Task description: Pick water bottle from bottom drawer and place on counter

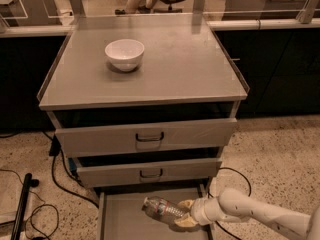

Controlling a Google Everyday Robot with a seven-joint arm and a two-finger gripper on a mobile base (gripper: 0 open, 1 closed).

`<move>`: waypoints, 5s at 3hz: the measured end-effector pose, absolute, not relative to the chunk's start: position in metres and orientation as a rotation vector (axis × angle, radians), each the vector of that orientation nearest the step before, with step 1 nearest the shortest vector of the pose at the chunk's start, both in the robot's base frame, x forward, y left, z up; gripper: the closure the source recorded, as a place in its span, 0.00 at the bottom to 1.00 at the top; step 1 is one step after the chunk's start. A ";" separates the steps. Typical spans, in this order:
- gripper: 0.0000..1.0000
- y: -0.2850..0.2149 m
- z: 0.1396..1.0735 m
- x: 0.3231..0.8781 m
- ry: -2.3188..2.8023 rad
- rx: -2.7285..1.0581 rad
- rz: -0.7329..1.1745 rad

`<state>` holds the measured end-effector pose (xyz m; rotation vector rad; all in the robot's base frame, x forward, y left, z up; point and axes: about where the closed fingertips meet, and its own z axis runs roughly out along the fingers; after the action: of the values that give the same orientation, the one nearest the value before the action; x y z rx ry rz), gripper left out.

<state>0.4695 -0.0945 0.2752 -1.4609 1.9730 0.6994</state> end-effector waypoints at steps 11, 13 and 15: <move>1.00 -0.185 0.627 0.449 1.811 -1.367 0.362; 1.00 -0.181 0.735 0.433 1.698 -1.418 0.296; 1.00 -0.164 0.863 0.458 1.598 -1.438 0.189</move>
Offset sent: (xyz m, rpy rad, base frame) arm -0.0172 -0.0445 0.1511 -0.0420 -0.1145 0.0920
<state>0.4584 -0.1644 0.8627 -1.4376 1.5978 0.1888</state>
